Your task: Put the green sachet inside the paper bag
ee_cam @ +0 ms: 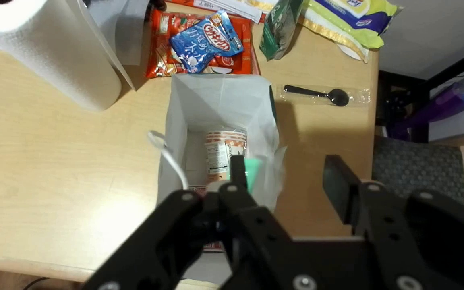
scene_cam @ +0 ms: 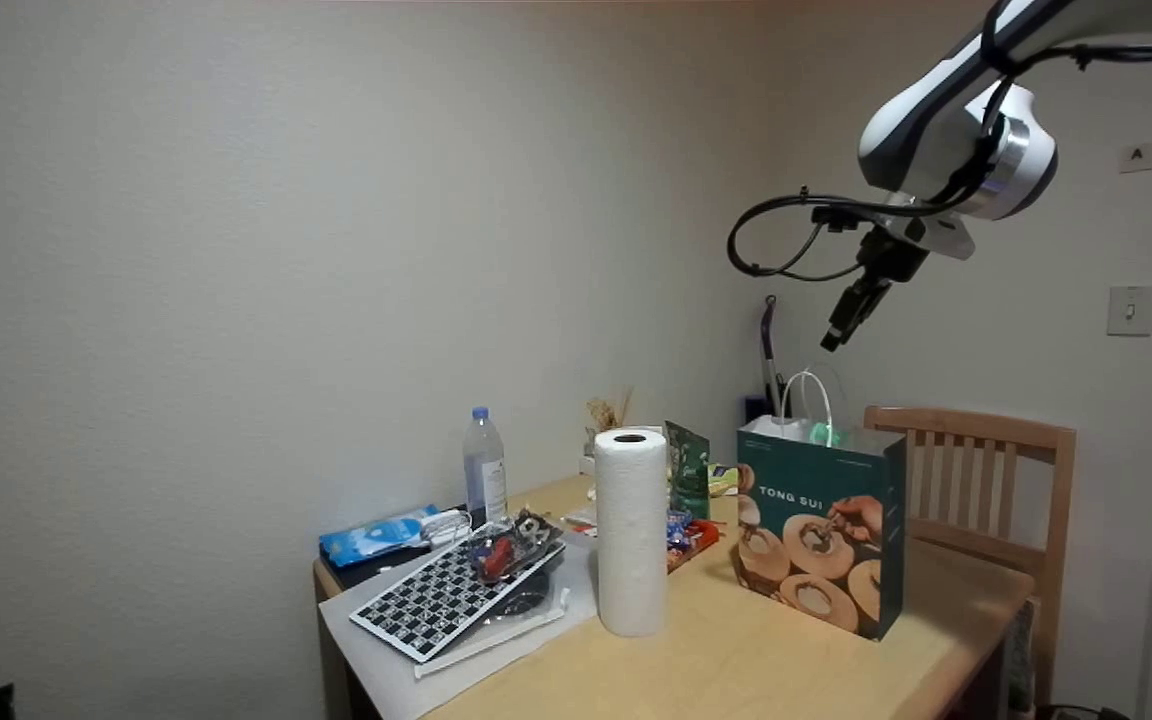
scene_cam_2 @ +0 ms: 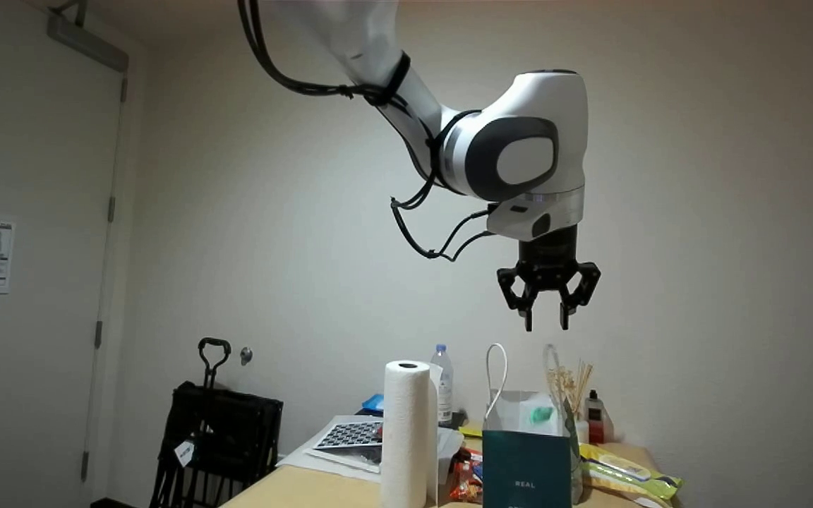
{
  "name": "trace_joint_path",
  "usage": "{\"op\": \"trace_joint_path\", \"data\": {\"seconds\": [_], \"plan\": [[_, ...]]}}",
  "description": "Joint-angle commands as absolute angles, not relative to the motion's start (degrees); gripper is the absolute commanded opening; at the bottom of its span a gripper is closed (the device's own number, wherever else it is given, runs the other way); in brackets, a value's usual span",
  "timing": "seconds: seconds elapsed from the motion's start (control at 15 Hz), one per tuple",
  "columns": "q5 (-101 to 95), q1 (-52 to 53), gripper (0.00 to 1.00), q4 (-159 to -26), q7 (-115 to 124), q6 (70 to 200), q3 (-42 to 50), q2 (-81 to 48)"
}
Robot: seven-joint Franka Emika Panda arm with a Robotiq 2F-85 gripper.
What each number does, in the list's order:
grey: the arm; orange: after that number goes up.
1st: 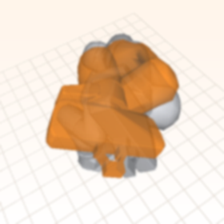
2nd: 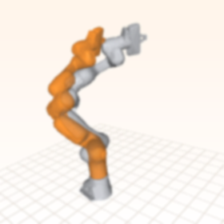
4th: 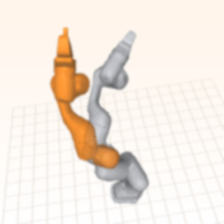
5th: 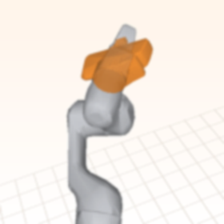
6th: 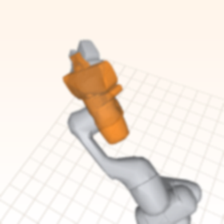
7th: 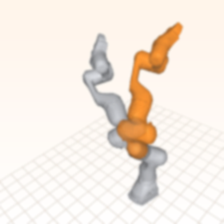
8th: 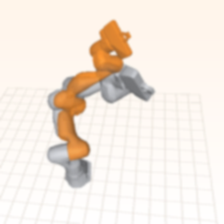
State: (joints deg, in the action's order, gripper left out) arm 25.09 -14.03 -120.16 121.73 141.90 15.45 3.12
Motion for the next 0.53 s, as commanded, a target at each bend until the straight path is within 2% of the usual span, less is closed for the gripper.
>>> {"op": "trace_joint_path", "data": {"seconds": [0.0,0.13,0.47], "plan": [[27.27,-14.47,0.84,-120.05,117.22,137.5,15.81,4.45],[26.84,-14.57,0.97,-119.8,115.43,135.7,16.02,4.45],[25.48,-14.82,1.0,-119.0,111.3,133.13,16.56,4.23]]}}
